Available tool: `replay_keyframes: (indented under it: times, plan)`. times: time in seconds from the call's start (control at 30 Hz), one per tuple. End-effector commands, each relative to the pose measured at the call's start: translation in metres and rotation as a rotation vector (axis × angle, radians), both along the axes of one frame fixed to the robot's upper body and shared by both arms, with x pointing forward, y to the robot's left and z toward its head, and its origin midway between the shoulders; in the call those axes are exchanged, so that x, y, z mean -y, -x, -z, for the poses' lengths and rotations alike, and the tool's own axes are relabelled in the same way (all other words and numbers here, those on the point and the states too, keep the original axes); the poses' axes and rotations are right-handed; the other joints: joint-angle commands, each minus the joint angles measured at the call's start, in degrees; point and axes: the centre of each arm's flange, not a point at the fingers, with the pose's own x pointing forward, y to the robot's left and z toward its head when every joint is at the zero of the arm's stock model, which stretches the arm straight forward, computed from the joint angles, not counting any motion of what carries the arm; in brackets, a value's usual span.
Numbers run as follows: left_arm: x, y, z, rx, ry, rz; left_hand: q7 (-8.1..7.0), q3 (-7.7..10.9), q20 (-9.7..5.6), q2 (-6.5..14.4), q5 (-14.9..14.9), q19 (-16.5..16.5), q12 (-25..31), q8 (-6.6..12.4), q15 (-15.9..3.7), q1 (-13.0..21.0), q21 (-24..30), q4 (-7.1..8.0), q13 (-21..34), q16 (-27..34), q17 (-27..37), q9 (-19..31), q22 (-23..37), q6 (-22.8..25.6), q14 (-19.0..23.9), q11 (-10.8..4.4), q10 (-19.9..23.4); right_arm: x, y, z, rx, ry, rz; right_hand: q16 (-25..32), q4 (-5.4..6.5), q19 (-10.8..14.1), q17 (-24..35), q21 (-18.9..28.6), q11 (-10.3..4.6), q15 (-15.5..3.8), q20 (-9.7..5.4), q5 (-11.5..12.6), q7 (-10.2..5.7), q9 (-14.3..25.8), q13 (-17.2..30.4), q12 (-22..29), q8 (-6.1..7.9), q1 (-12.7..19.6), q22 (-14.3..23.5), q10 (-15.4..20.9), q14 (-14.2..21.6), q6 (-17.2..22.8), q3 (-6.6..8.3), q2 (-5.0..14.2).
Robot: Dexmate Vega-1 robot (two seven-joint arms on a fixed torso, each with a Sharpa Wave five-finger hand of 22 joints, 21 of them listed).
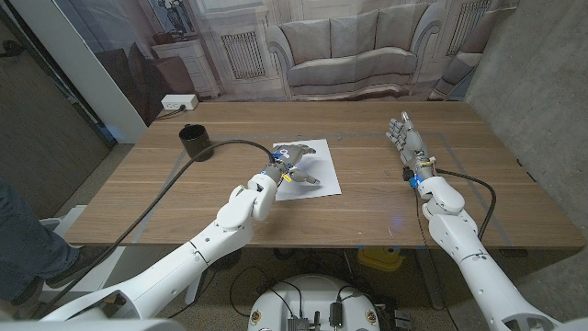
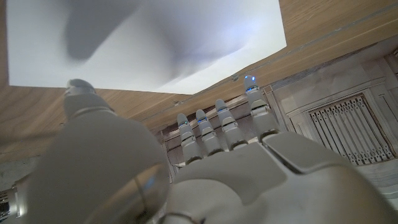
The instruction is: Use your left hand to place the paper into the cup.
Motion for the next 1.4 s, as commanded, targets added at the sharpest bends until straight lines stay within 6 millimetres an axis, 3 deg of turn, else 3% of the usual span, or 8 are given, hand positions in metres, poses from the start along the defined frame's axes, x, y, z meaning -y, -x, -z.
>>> replay_keyframes:
  times: [0.03, 0.4, 1.4]
  plan:
    - [-0.001, -0.003, 0.004, -0.003, 0.037, 0.024, -0.31, -0.36, 0.35, 0.5, 0.3, 0.2, 0.1, 0.46, -4.31, 0.1, -0.2, 0.11, 0.1, 0.3, 0.2, 0.3, 0.1, -0.1, -0.2, -0.01, -0.1, 0.000, 0.002, 0.003, -0.001, 0.002, 0.001, -0.2, 0.00, 0.5, 0.1, -0.3, 0.02, 0.24, -1.36, 0.1, -0.04, 0.3, 0.1, -0.1, 0.04, -0.1, 0.3, 0.4, 0.4, 0.2, -0.11, -0.16]
    - [-0.004, -0.008, 0.008, 0.042, 0.070, 0.046, -0.31, -1.01, 0.85, 0.9, 0.2, -3.7, 0.2, 0.79, -4.79, -0.1, -1.7, 0.47, 0.1, 0.1, 0.2, 0.3, 0.0, 0.1, -1.2, -0.16, -0.6, 0.001, 0.004, 0.003, 0.001, -0.001, 0.009, -0.2, -0.05, 0.6, 0.1, -0.5, -0.04, 0.24, -1.33, 0.1, -0.06, 0.3, 0.1, -0.1, 0.03, -0.1, 0.3, 0.4, 0.4, 0.2, -0.16, -0.11]
    - [0.000, -0.025, 0.020, 0.014, 0.077, 0.039, -0.33, -1.30, 0.86, 1.6, 0.2, -4.1, 0.1, 0.88, -5.01, 0.2, -1.5, 0.65, 0.0, 0.2, 0.1, 0.3, 0.0, 0.0, -1.6, -0.12, -1.2, -0.002, 0.000, 0.000, -0.005, -0.002, 0.009, -0.2, -0.21, 0.8, 0.1, -1.1, 0.18, 0.23, -1.34, 0.1, -0.08, 0.3, 0.1, -0.1, 0.04, -0.1, 0.3, 0.4, 0.4, 0.2, -0.24, 0.02]
